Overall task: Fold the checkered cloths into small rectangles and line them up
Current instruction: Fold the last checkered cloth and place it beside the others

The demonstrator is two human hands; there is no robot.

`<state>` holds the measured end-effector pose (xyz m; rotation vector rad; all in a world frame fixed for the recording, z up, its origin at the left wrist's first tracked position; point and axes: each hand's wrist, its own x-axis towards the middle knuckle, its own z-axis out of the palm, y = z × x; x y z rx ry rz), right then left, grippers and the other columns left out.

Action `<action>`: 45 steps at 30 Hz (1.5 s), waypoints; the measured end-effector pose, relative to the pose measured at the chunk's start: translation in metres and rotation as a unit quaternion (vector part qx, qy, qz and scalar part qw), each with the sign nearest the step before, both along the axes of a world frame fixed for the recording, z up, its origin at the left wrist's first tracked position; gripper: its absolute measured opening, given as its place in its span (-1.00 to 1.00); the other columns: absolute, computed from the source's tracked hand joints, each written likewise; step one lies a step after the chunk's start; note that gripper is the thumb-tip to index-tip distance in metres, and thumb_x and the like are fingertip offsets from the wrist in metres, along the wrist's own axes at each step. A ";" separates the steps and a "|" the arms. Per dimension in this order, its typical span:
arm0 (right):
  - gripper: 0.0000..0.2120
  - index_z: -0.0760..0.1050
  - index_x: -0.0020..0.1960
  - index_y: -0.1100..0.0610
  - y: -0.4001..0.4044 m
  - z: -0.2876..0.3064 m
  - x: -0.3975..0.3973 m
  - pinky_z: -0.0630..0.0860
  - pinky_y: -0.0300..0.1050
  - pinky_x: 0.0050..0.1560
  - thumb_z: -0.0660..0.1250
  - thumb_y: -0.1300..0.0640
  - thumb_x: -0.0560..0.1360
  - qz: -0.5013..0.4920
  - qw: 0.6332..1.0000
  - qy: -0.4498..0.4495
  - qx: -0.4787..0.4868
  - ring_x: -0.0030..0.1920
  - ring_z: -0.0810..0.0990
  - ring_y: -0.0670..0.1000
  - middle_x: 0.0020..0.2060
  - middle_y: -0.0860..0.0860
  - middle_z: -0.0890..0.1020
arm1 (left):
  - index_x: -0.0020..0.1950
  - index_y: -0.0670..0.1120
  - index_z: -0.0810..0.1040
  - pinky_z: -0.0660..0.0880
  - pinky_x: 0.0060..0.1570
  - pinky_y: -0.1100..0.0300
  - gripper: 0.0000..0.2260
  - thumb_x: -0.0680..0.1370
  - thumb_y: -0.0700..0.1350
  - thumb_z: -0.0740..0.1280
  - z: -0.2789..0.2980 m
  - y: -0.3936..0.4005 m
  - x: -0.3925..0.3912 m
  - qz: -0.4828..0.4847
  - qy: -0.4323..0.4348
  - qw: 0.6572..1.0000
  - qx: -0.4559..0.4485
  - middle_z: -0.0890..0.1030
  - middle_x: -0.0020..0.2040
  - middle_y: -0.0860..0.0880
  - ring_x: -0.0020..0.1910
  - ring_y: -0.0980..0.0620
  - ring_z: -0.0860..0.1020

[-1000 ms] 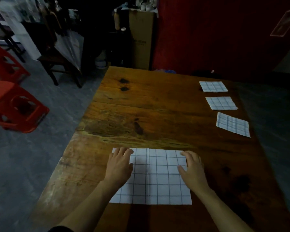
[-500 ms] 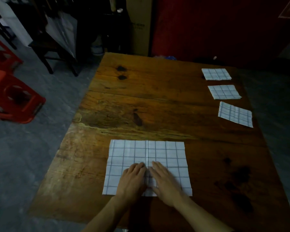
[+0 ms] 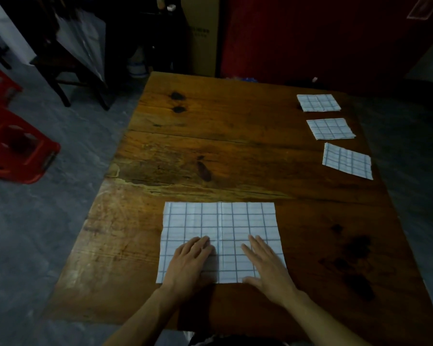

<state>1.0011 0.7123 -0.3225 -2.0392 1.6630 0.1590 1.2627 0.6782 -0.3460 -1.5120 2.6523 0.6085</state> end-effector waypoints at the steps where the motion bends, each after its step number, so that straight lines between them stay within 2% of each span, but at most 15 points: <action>1: -0.18 -0.17 0.57 -0.14 0.001 0.001 -0.003 -0.23 -0.05 0.51 0.27 -0.22 0.51 -0.005 1.000 -0.004 0.003 0.50 -0.40 -0.11 0.52 -0.15 -0.32 | 0.50 0.12 0.20 0.03 0.41 0.00 -0.28 0.41 0.33 0.28 -0.001 0.001 0.003 -0.005 -0.004 1.000 -0.001 0.19 0.57 0.03 0.53 -0.07 0.15; 5: -0.20 -0.13 0.55 -0.19 0.004 0.001 -0.016 -0.15 -0.03 0.53 0.31 -0.17 0.51 -0.025 0.999 -0.023 0.013 0.51 -0.37 -0.13 0.52 -0.18 -0.28 | 0.44 0.09 0.31 0.21 0.32 -0.03 -0.30 0.36 0.35 0.18 0.003 0.005 0.018 -0.008 0.008 1.000 -0.017 0.36 0.49 -0.02 0.45 -0.11 0.33; 11: -0.21 -0.08 0.54 -0.21 0.007 0.001 -0.040 -0.12 -0.03 0.53 0.35 -0.14 0.50 -0.052 0.998 -0.029 0.028 0.52 -0.32 -0.14 0.53 -0.20 -0.25 | 0.47 0.16 0.26 0.13 0.39 0.00 -0.37 0.43 0.34 0.21 0.002 0.010 0.045 0.016 0.007 1.000 -0.012 0.25 0.54 0.05 0.51 -0.02 0.17; 15: -0.23 -0.08 0.51 -0.25 0.009 0.005 -0.054 -0.14 -0.01 0.51 0.35 -0.14 0.50 -0.063 0.997 -0.009 0.032 0.52 -0.32 -0.12 0.53 -0.20 -0.23 | 0.42 0.15 0.33 0.28 0.34 -0.02 -0.41 0.44 0.35 0.15 0.007 0.012 0.062 0.037 0.004 0.999 -0.015 0.32 0.50 0.05 0.48 -0.04 0.27; 19: -0.24 -0.05 0.52 -0.24 0.008 0.008 -0.060 -0.23 -0.04 0.46 0.36 -0.10 0.51 -0.070 0.997 0.006 0.036 0.52 -0.33 -0.09 0.54 -0.18 -0.20 | 0.44 0.14 0.32 0.32 0.35 -0.07 -0.39 0.45 0.37 0.11 0.006 0.013 0.078 0.051 0.007 0.999 0.000 0.29 0.51 0.06 0.48 -0.02 0.23; 24: -0.21 0.02 0.55 -0.16 0.003 0.009 -0.057 -0.21 -0.02 0.50 0.42 0.01 0.49 -0.069 0.997 0.018 0.038 0.54 -0.29 -0.05 0.56 -0.12 -0.14 | 0.42 0.15 0.36 0.35 0.29 -0.08 -0.43 0.45 0.31 0.26 0.008 0.009 0.088 0.044 -0.013 0.999 0.001 0.33 0.49 0.06 0.44 -0.04 0.31; 28: -0.18 0.01 0.54 -0.18 0.000 0.011 -0.059 -0.19 -0.01 0.51 0.42 0.15 0.48 -0.066 0.997 0.023 0.045 0.54 -0.27 -0.05 0.56 -0.13 -0.13 | 0.38 0.13 0.40 0.45 0.21 -0.05 -0.42 0.40 0.24 0.40 0.010 0.007 0.096 0.041 -0.019 0.999 -0.011 0.40 0.44 0.05 0.37 -0.05 0.40; 31: -0.16 0.00 0.55 -0.18 -0.002 0.015 -0.057 -0.20 -0.02 0.50 0.36 0.31 0.49 -0.059 0.996 0.048 0.039 0.55 -0.26 -0.02 0.57 -0.11 -0.14 | 0.37 0.13 0.43 0.46 0.21 -0.05 -0.41 0.38 0.19 0.46 0.010 0.004 0.101 0.032 -0.031 0.999 -0.008 0.41 0.42 0.06 0.37 -0.04 0.40; 34: -0.19 0.02 0.56 -0.11 -0.003 0.022 -0.046 -0.17 -0.02 0.51 0.25 0.42 0.49 -0.082 0.994 0.060 0.029 0.56 -0.22 0.02 0.57 -0.05 -0.10 | 0.35 0.15 0.43 0.43 0.23 0.03 -0.46 0.40 0.16 0.44 0.015 0.003 0.102 0.018 -0.024 1.000 -0.007 0.41 0.40 0.12 0.36 0.01 0.38; 37: -0.35 0.09 0.56 -0.01 -0.001 0.027 -0.031 -0.08 -0.03 0.53 0.23 0.30 0.56 -0.133 0.991 0.020 -0.007 0.56 -0.10 0.00 0.57 -0.01 0.03 | 0.26 0.16 0.51 0.44 0.19 0.16 -0.62 0.44 0.04 0.39 0.022 0.005 0.098 -0.013 0.000 1.000 -0.017 0.50 0.28 0.17 0.28 0.10 0.42; 40: -0.45 0.15 0.54 0.01 0.003 0.028 -0.006 -0.01 -0.07 0.53 0.24 0.13 0.60 -0.122 0.992 -0.024 -0.018 0.56 -0.02 -0.02 0.56 -0.03 0.10 | 0.16 0.14 0.58 0.53 0.03 0.15 -0.67 0.40 0.00 0.41 0.025 0.007 0.098 -0.028 -0.004 0.999 -0.025 0.58 0.13 0.18 0.13 0.10 0.51; 42: -0.45 0.16 0.54 0.00 0.005 0.025 0.012 0.00 -0.09 0.52 0.24 0.04 0.60 -0.093 0.995 -0.037 -0.018 0.55 0.00 -0.03 0.55 -0.04 0.11 | 0.14 0.14 0.60 0.53 0.02 0.16 -0.67 0.37 0.02 0.43 0.027 0.008 0.098 -0.029 -0.020 0.999 -0.024 0.59 0.12 0.18 0.11 0.11 0.52; 45: -0.44 0.16 0.54 -0.01 0.008 0.018 0.033 0.03 -0.08 0.52 0.23 -0.03 0.59 -0.081 0.996 -0.041 -0.009 0.54 0.03 -0.04 0.55 -0.05 0.13 | 0.06 0.11 0.64 0.47 0.06 0.19 -0.78 0.42 0.02 0.41 0.035 0.007 0.093 -0.031 -0.041 0.998 -0.034 0.60 0.16 0.16 0.13 0.12 0.52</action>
